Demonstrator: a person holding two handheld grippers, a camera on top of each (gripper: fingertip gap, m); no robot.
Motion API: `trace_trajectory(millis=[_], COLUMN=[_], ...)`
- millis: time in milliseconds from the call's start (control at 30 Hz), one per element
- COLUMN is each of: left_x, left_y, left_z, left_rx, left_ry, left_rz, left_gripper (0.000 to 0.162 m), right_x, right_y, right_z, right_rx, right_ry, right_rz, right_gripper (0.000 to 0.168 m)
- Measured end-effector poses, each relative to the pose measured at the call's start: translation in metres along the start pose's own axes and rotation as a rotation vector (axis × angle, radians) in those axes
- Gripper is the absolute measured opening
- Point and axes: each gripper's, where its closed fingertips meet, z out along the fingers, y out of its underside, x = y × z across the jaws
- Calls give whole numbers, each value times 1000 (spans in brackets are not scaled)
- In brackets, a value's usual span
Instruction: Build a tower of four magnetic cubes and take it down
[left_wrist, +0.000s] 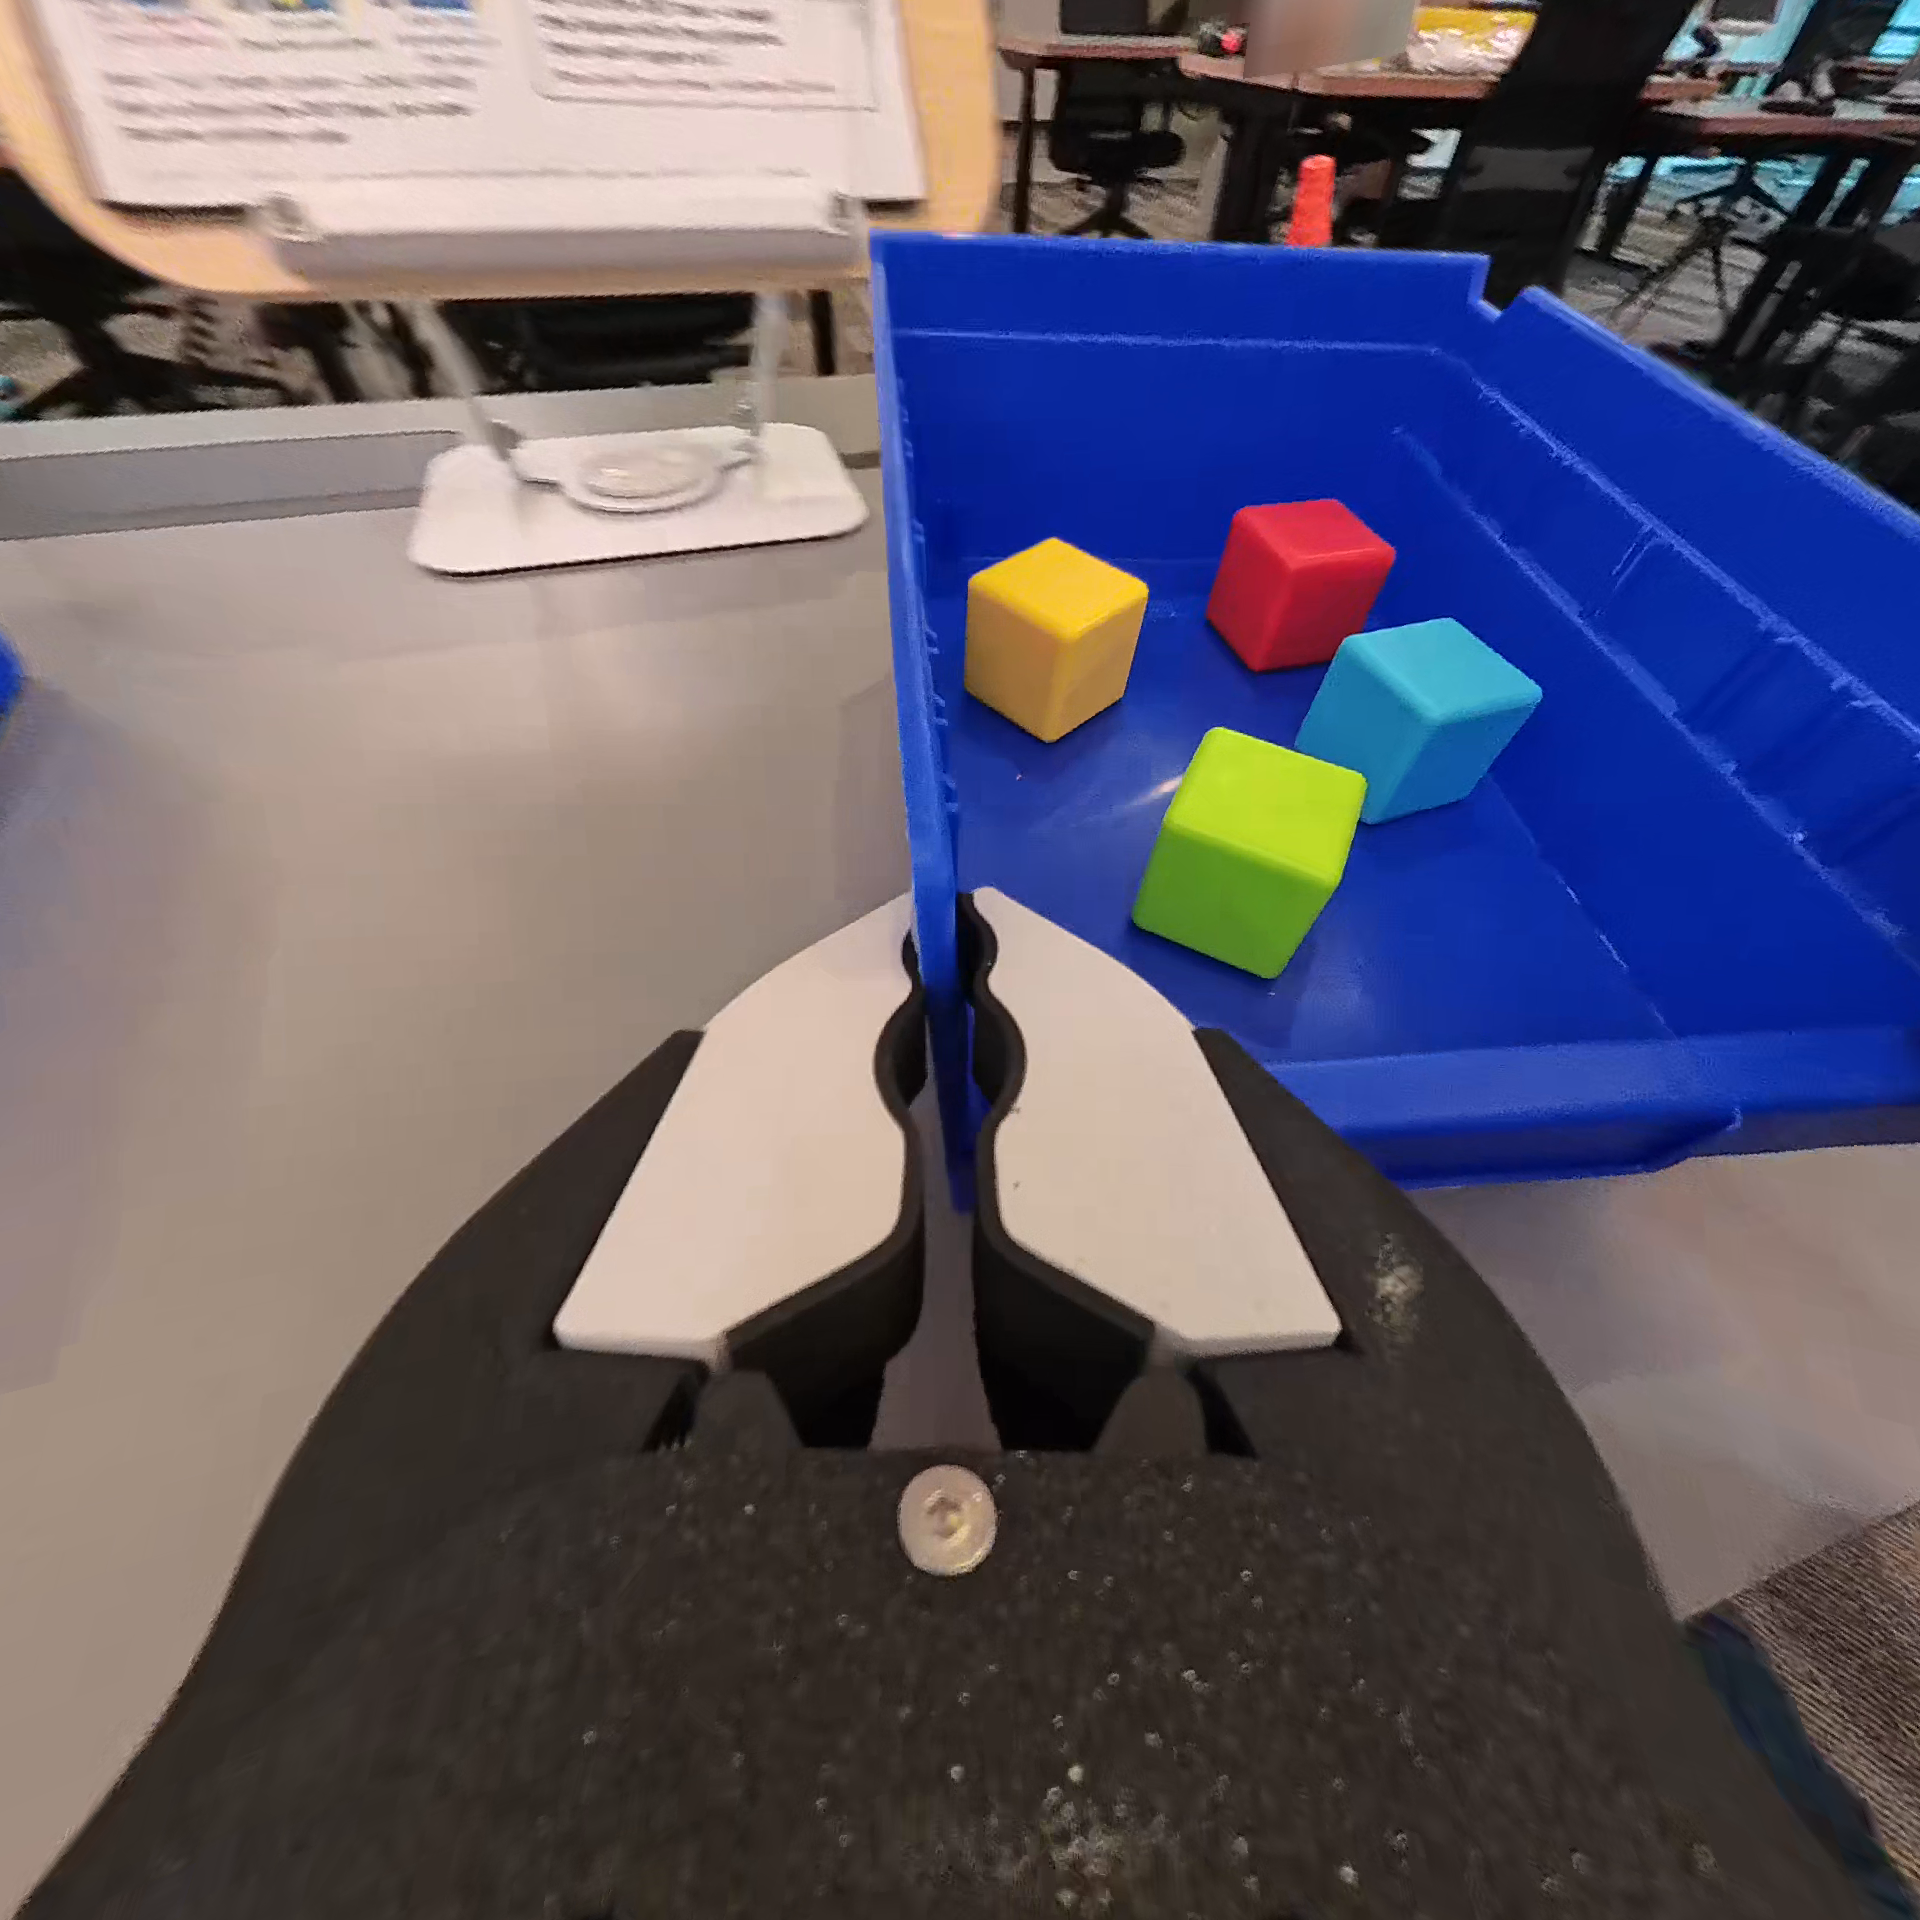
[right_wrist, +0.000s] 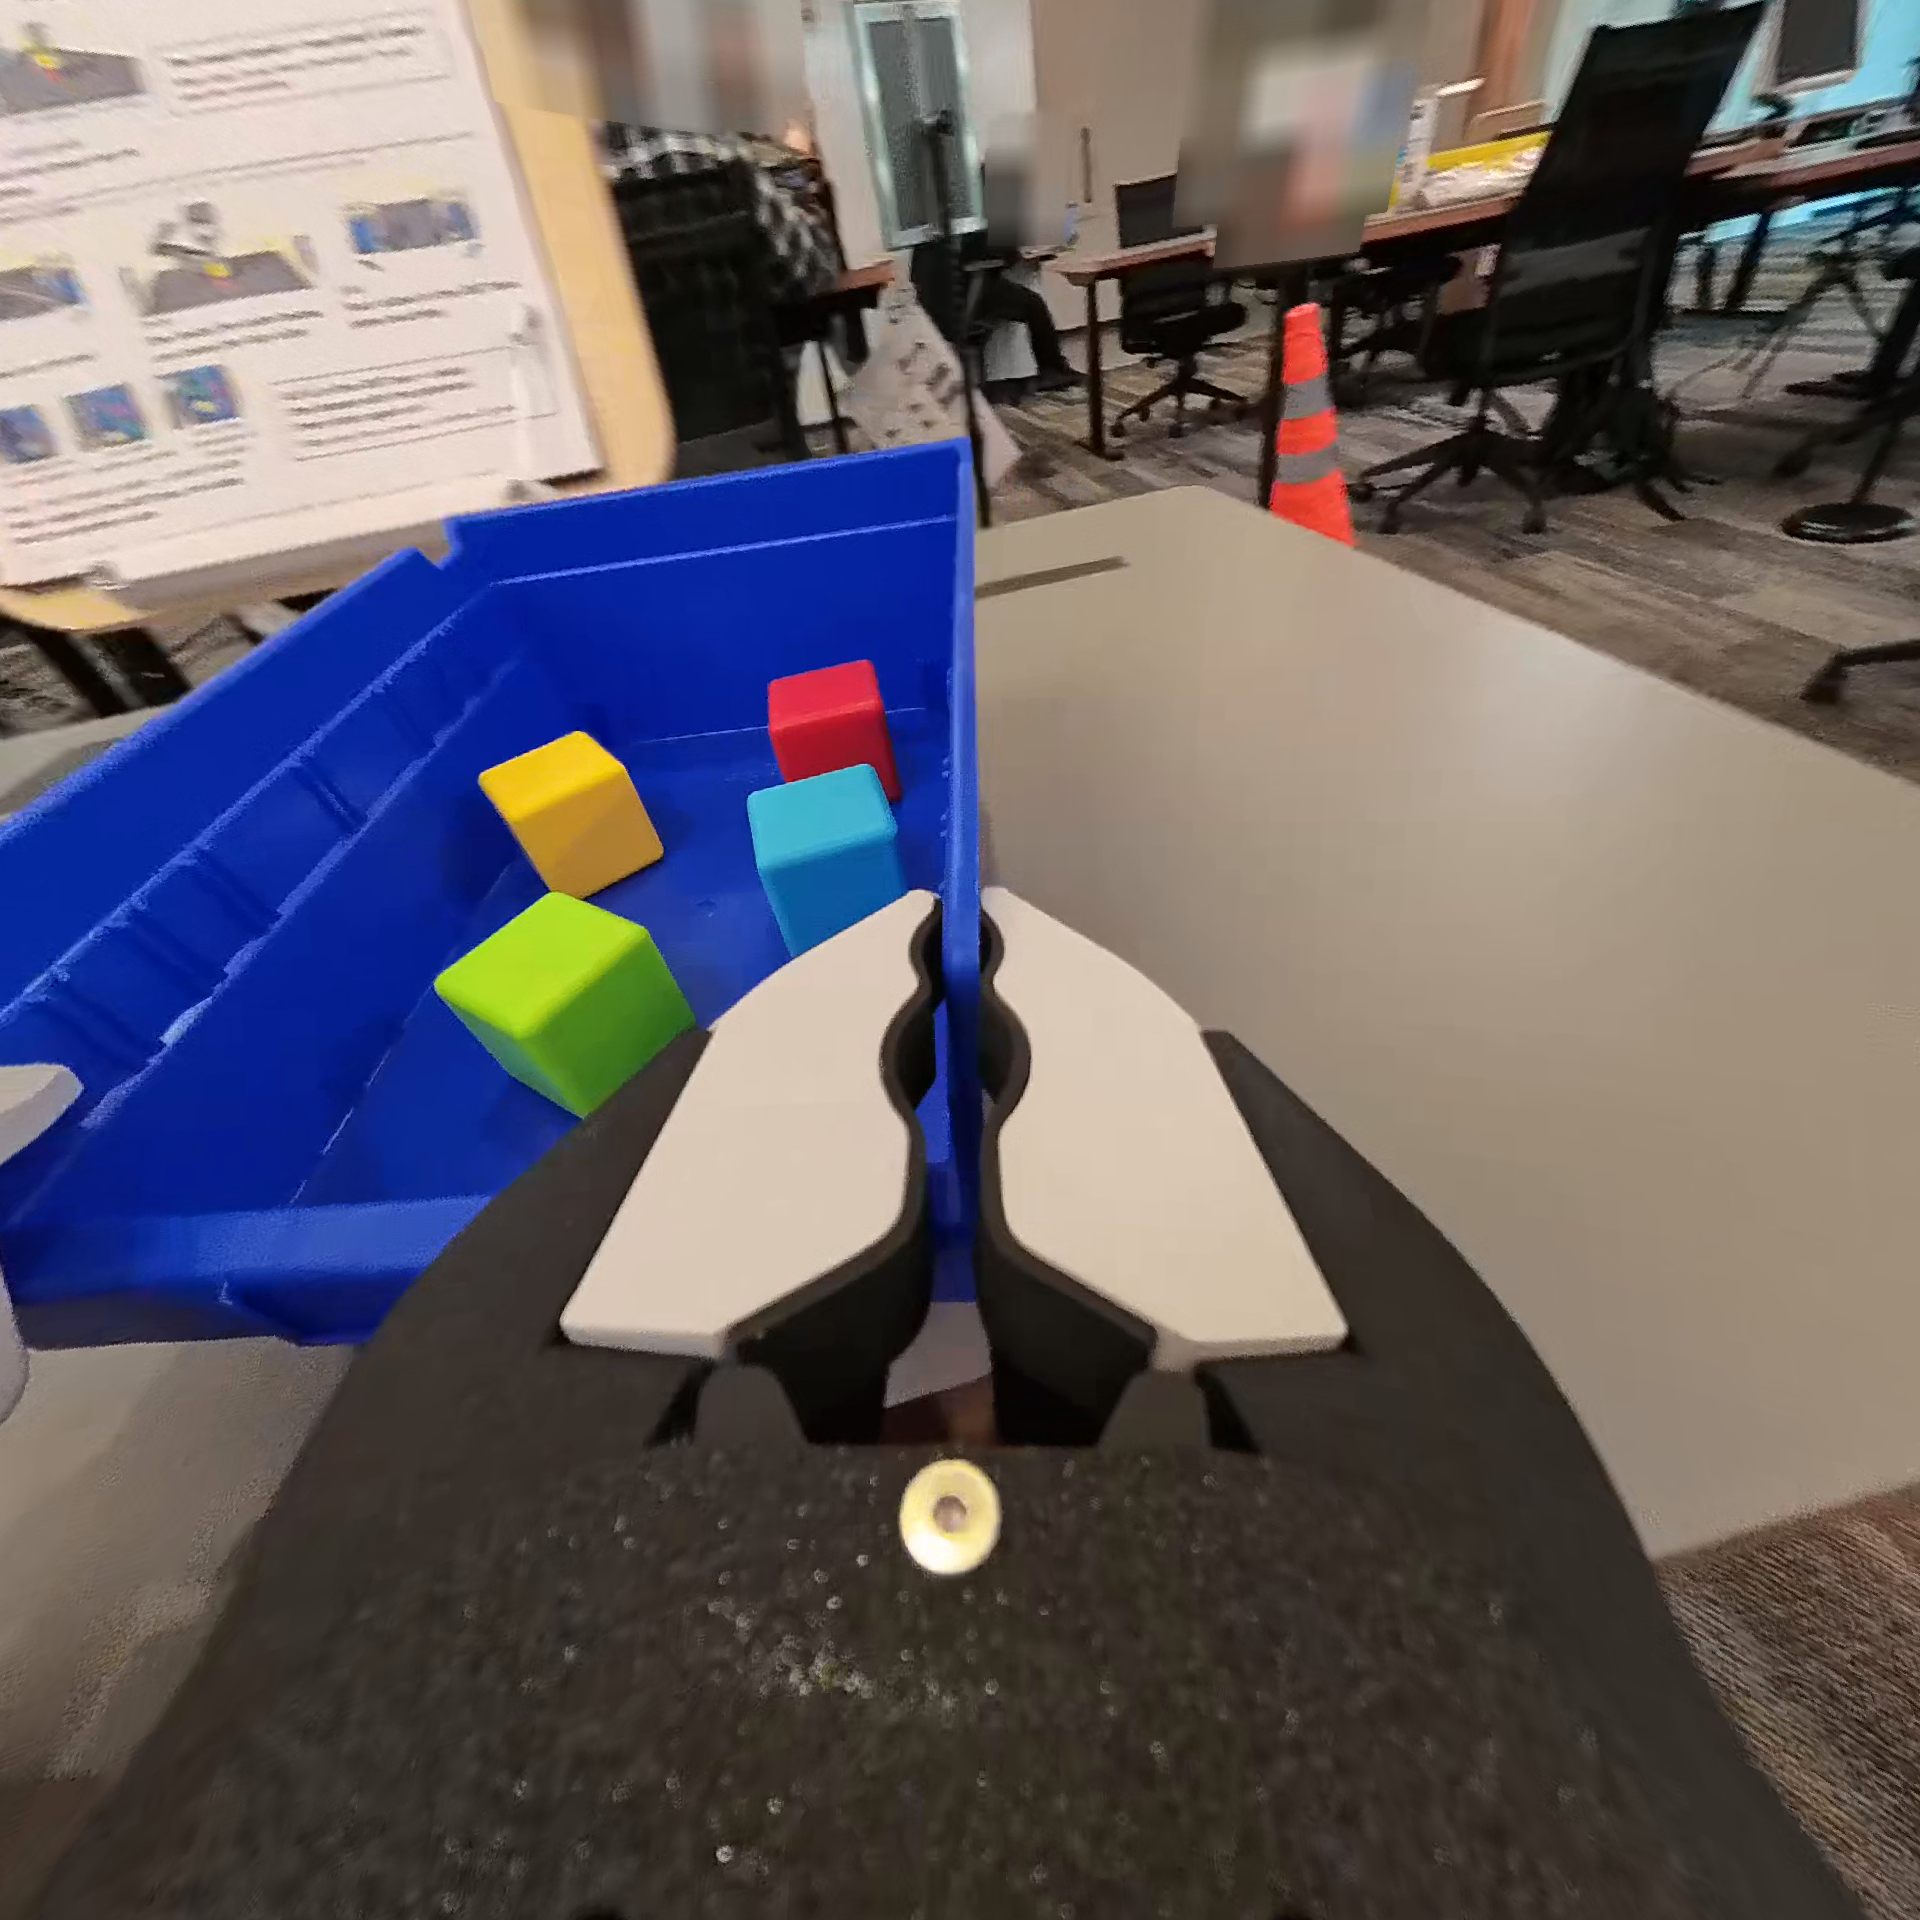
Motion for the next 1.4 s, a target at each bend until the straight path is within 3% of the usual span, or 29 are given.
trace_trajectory(millis=[333,533,767,833,900,967,1100,1167,1233,1400], left_x=[-149,-180,-189,-185,-180,-171,-163,-191,-230,-346], left_y=[12,34,35,34,41,54,65,49,29,1], left_z=[-63,-65,-63,-64,-73,-88,-141,-164,-171,-150], left_rx=[-10,-60,-36,-23,-47,-92,-98,-43,-35,-31], left_ry=[-256,-292,-289,-255,-224,-167,-96,-147,-188,-351], left_rz=[-4,-59,-98,-101,-112,-145,-249,-265,-300,-360], left_gripper=[2,2,4,25,45,60,59,58,71,85], right_x=[-160,-192,-200,-203,-201,-190,-173,-174,-185,-190], right_y=[28,45,47,45,42,42,47,55,65,79], right_z=[10,17,27,24,14,0,-36,-48,-56,-57], right_rx=[-64,-108,-134,-139,-141,-143,-145,-208,-301,-407], right_ry=[-248,-300,-338,-423,-498,-526,-612,-665,-750,-797], right_rz=[-48,-88,-127,-95,-76,-124,-133,-111,-124,-153], right_gripper=[2,2,2,10,31,38,44,45,48,62])
